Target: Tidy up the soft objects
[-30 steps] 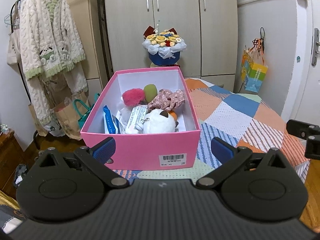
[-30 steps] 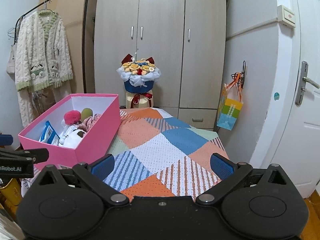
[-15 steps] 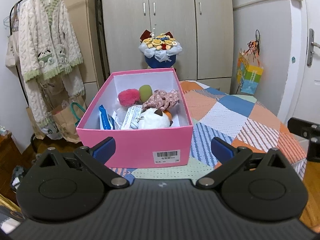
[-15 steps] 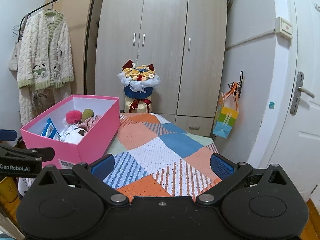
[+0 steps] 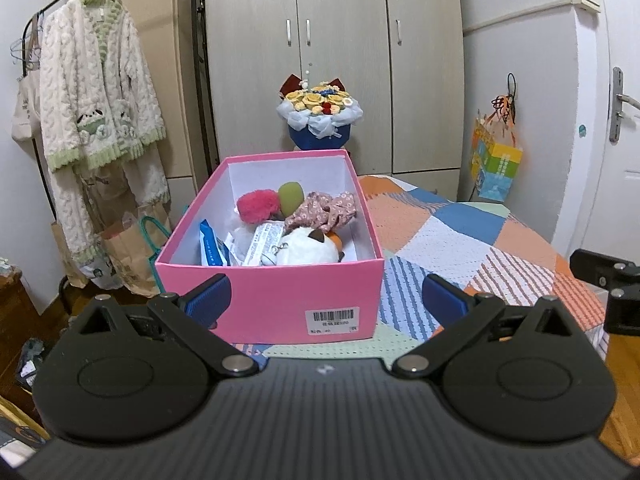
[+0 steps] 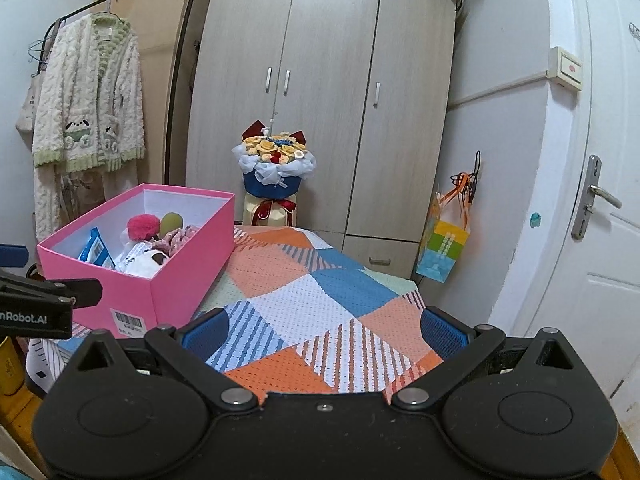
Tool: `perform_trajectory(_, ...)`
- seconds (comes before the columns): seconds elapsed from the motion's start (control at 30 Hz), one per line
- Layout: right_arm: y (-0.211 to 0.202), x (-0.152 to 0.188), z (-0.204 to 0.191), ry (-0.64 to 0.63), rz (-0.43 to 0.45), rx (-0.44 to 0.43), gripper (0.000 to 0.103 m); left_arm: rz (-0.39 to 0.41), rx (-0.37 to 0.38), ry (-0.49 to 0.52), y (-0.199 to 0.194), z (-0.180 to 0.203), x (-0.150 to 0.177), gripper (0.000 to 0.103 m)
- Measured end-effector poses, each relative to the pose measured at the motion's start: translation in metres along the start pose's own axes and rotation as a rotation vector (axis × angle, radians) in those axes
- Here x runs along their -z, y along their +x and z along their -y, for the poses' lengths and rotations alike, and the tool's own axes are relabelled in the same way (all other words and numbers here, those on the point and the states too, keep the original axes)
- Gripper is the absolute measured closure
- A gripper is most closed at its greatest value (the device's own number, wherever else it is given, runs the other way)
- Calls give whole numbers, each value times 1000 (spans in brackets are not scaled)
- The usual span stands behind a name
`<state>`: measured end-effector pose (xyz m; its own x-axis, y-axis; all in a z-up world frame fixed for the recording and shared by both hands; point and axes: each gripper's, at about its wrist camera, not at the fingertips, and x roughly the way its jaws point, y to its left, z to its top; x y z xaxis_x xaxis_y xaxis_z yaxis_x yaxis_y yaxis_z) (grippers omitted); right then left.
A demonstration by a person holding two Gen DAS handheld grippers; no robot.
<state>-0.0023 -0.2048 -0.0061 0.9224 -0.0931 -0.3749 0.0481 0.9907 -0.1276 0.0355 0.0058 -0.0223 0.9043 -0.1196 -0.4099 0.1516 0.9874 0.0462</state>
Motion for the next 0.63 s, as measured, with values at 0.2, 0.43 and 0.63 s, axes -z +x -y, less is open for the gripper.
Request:
perform_trajectory(0.2, 3, 1, -3, 6, -18, -17, 0, -2, -3, -4, 1, -1, 0, 0)
perform_trajectory(0.43, 8, 3, 0, 30, -37, -12, 0, -20, 2, -5, 4, -2, 2, 0)
perform_trajectory(0.63, 11, 5, 4, 42, -45, -1, 0, -25, 7, -2, 5, -4, 3, 0)
